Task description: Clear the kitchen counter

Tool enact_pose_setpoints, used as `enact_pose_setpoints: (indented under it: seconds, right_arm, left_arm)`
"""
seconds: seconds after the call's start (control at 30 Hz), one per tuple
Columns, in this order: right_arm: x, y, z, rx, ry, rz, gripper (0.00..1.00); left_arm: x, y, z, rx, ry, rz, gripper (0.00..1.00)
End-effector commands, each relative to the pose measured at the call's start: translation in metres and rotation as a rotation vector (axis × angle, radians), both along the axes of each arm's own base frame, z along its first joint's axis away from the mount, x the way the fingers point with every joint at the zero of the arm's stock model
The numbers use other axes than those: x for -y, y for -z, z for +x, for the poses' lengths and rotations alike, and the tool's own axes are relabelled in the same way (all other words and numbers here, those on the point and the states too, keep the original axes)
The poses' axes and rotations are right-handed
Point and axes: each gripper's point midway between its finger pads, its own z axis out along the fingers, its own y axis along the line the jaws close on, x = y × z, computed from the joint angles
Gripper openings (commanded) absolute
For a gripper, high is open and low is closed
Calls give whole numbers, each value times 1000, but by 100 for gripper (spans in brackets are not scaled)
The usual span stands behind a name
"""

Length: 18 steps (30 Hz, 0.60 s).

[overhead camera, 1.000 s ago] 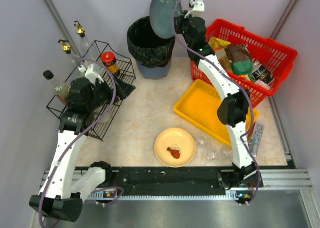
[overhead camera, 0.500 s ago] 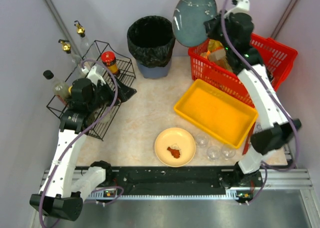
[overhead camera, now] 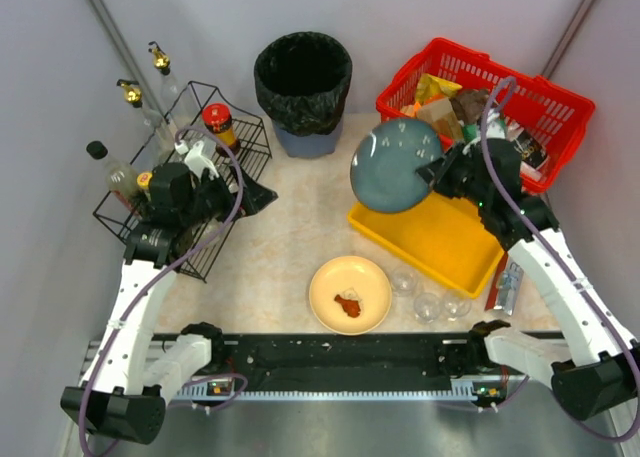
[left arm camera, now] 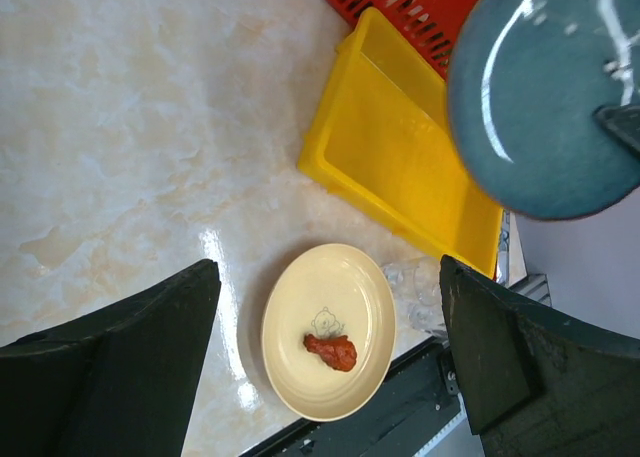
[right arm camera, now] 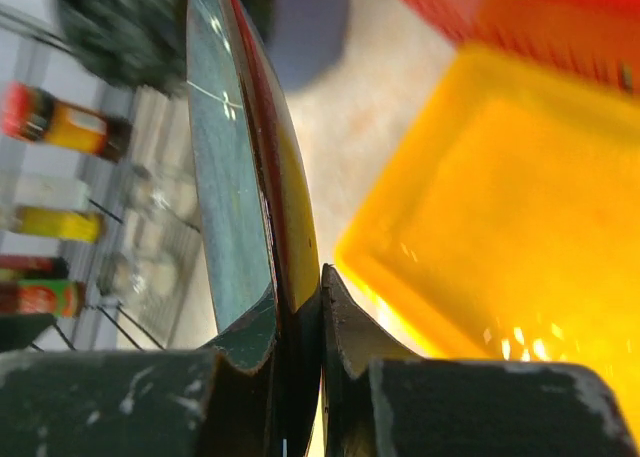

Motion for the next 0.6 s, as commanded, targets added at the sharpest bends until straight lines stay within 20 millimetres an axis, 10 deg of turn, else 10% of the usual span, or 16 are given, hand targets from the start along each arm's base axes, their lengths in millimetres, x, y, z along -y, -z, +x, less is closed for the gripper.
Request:
enact_pose_setpoints:
  seconds: [0.0, 0.57]
  right_arm:
    - [-6, -21, -22, 35, -5, 204, 0]
    - [41, 86, -9, -203, 469, 500, 0]
  left_arm:
    - [4, 7, -10, 5, 41, 10, 94]
    - [8, 48, -18, -73, 78, 31, 94]
